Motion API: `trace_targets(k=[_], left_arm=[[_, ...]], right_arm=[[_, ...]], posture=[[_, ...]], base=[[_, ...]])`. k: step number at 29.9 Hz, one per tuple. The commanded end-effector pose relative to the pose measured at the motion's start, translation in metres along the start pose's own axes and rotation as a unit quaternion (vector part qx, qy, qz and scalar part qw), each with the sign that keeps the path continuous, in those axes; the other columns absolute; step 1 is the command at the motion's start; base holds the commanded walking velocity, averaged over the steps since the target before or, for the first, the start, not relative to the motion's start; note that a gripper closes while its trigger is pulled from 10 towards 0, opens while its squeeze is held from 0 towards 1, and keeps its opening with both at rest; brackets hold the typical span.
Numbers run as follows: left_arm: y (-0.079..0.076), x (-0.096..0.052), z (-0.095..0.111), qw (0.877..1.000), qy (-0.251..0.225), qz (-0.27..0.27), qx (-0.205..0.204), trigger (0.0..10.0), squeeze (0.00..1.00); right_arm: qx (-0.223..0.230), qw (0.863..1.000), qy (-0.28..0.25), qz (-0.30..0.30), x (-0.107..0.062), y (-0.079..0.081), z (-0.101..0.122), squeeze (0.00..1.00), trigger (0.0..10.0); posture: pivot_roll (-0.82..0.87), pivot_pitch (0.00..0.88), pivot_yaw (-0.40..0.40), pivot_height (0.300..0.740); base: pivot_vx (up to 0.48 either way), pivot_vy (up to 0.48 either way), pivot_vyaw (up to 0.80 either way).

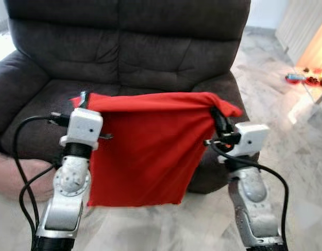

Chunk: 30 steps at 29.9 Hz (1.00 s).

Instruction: Move the pillow to the sofa from floor

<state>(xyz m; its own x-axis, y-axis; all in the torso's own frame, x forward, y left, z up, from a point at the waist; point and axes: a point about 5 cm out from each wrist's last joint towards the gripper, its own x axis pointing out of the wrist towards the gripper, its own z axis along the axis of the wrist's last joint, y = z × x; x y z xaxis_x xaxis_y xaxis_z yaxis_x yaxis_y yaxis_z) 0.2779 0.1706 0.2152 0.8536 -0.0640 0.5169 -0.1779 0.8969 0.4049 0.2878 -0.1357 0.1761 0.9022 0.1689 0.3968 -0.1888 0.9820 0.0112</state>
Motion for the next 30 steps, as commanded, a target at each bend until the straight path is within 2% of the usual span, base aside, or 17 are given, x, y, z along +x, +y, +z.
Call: trace_targets(k=[1,18,24,30], left_arm=[[0.018,0.005,0.013,0.999,-0.031,0.035,0.020,10.0,0.00],[0.023,0.011,0.021,0.998,-0.043,0.045,0.021,10.0,0.00],[0.030,0.021,0.036,0.996,-0.072,0.054,0.022,10.0,0.00],[0.035,0.028,0.046,0.994,-0.086,0.059,0.023,10.0,0.00]], right_arm=[[0.006,0.999,-0.043,-0.012,0.005,-0.001,0.017,0.00,10.0],[0.012,0.999,-0.049,-0.004,0.009,0.002,0.025,0.00,10.0],[0.018,0.995,-0.094,0.003,0.023,0.005,0.050,0.00,10.0],[0.022,0.992,-0.122,0.006,0.030,0.006,0.065,0.00,10.0]], posture=[[0.14,0.091,-0.069,0.740],[0.14,0.088,-0.071,0.740],[0.15,0.083,-0.073,0.740],[0.15,0.084,-0.075,0.740]], base=[[0.352,0.000,0.00],[0.353,0.000,0.00],[0.356,0.000,0.00],[0.358,0.000,0.00]])
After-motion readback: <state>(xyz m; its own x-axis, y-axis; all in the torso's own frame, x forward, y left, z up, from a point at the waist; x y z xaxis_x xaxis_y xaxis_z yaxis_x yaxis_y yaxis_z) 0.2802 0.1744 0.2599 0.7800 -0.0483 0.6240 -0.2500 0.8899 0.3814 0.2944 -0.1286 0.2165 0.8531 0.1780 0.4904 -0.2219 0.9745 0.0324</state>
